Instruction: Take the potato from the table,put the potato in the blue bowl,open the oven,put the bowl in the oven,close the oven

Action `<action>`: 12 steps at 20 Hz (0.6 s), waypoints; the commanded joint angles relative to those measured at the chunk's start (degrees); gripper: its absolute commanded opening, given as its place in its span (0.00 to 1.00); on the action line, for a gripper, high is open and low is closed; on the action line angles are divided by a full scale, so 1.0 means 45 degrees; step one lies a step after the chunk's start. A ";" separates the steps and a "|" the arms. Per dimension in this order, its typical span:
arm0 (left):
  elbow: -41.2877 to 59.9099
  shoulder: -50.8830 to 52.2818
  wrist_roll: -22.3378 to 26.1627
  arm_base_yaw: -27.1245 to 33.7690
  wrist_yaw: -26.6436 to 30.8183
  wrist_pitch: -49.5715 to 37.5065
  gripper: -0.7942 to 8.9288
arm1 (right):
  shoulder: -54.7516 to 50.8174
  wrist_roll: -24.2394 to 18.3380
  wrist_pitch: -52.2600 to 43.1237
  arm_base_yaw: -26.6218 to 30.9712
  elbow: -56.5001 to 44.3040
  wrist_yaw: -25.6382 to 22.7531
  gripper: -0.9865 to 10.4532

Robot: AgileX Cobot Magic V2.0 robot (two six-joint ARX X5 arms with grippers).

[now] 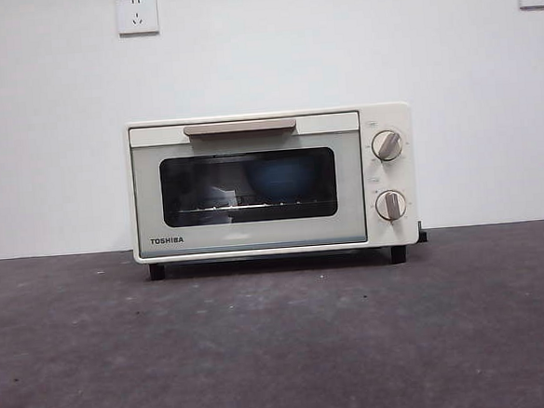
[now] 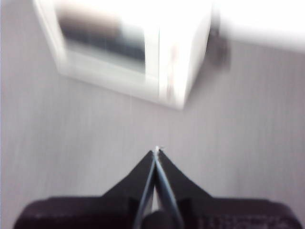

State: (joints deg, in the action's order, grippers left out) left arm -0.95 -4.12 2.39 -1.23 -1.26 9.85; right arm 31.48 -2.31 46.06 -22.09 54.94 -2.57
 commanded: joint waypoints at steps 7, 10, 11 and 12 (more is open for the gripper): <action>0.0112 -0.0005 0.0034 0.0044 -0.0058 -0.0068 0.08 | -0.2871 -0.0500 -0.8063 0.5013 -0.6926 0.1239 0.09; 0.0112 -0.0005 0.0034 0.0044 -0.0058 -0.0068 0.08 | -0.3293 -0.0554 -0.9185 0.5421 -0.8204 0.0845 0.09; 0.0112 -0.0005 0.0034 0.0044 -0.0058 -0.0068 0.08 | -0.3381 -0.0554 -0.9442 0.5493 -0.8534 0.0704 0.09; 0.0112 -0.0005 0.0034 0.0044 -0.0058 -0.0068 0.08 | -0.3512 -0.0554 -0.9675 0.5552 -0.8879 0.0544 0.09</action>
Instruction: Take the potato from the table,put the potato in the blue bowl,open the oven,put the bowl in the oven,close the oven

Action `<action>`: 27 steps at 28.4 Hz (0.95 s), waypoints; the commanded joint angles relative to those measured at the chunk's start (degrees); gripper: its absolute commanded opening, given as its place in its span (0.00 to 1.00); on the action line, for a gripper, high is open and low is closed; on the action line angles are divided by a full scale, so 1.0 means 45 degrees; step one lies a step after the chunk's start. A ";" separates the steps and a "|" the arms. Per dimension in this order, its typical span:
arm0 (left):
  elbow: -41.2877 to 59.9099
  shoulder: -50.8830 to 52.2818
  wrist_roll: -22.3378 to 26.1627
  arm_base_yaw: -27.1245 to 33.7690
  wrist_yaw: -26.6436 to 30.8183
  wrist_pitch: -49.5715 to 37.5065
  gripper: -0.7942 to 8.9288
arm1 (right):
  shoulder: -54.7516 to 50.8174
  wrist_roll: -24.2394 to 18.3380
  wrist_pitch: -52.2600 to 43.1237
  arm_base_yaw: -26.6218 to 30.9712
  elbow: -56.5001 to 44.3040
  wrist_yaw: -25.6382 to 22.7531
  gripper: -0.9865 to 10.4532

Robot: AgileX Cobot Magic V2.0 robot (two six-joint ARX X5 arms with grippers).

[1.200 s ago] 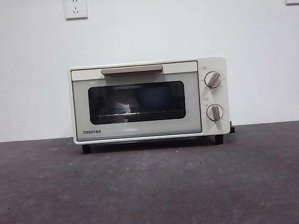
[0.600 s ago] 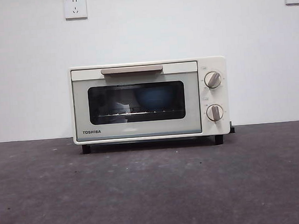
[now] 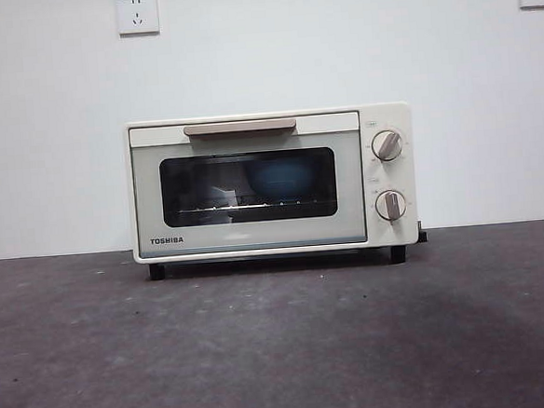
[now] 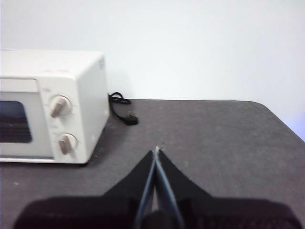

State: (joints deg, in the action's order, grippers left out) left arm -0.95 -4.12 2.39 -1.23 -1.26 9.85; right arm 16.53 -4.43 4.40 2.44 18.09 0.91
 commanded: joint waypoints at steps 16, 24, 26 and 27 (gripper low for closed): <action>0.0112 -0.0005 0.0034 0.0044 -0.0058 -0.0063 0.08 | -0.2837 0.0073 -0.0121 0.0136 -0.3847 -0.0175 0.09; 0.0112 -0.0005 0.0034 0.0044 -0.0058 -0.0063 0.08 | -0.3580 0.0282 0.1384 0.0126 -0.3842 -0.0214 0.09; 0.0112 -0.0005 0.0034 0.0044 -0.0058 -0.0068 0.08 | -0.3580 0.0306 0.1418 0.0126 -0.3847 -0.0204 0.09; 0.0112 -0.0005 0.0034 0.0044 -0.0058 -0.0063 0.08 | -0.3580 0.0311 0.1409 0.0126 -0.3847 -0.0209 0.09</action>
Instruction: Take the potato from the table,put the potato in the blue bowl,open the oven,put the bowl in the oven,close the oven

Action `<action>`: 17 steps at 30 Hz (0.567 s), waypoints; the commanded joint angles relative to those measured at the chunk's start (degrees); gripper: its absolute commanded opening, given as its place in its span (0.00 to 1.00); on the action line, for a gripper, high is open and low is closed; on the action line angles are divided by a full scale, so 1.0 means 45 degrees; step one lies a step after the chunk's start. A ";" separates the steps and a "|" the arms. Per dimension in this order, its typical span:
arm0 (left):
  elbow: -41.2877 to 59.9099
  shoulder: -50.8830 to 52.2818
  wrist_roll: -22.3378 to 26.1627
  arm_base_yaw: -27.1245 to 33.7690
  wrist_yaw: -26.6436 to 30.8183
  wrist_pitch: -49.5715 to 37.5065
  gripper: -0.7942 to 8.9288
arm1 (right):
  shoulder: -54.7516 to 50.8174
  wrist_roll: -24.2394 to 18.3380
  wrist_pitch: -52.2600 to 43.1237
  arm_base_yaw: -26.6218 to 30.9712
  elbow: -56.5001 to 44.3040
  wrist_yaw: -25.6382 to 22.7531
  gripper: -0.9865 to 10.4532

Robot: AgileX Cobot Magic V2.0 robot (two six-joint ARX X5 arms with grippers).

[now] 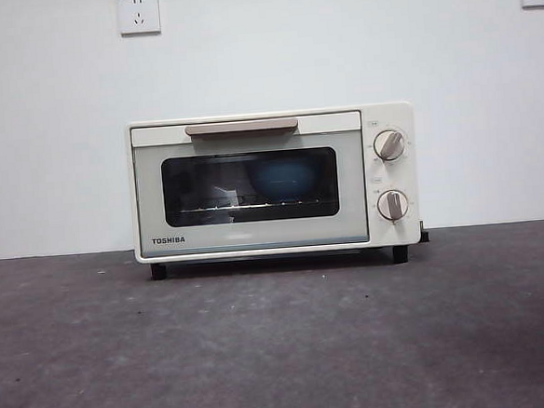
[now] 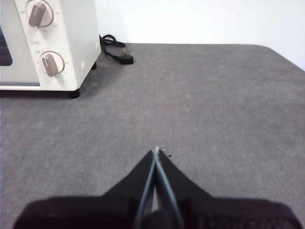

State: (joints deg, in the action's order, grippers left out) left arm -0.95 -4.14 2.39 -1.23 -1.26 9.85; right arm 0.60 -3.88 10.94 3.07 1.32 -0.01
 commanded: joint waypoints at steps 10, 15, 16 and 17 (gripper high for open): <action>0.0112 -0.0078 0.0034 0.0044 -0.0058 -0.0063 0.08 | -0.0039 0.0185 -0.0058 -0.0015 -0.0117 -0.0024 0.09; 0.0112 -0.0083 0.0034 0.0044 -0.0058 -0.0063 0.08 | -0.0039 0.0185 -0.0053 -0.0015 -0.0117 -0.0073 0.09; 0.0112 -0.0083 0.0034 0.0044 -0.0058 -0.0063 0.08 | -0.0039 0.0185 -0.0053 -0.0015 -0.0117 -0.0068 0.09; 0.0112 -0.0083 0.0034 0.0044 -0.0058 -0.0063 0.08 | -0.0039 0.0185 -0.0053 -0.0015 -0.0117 -0.0063 0.09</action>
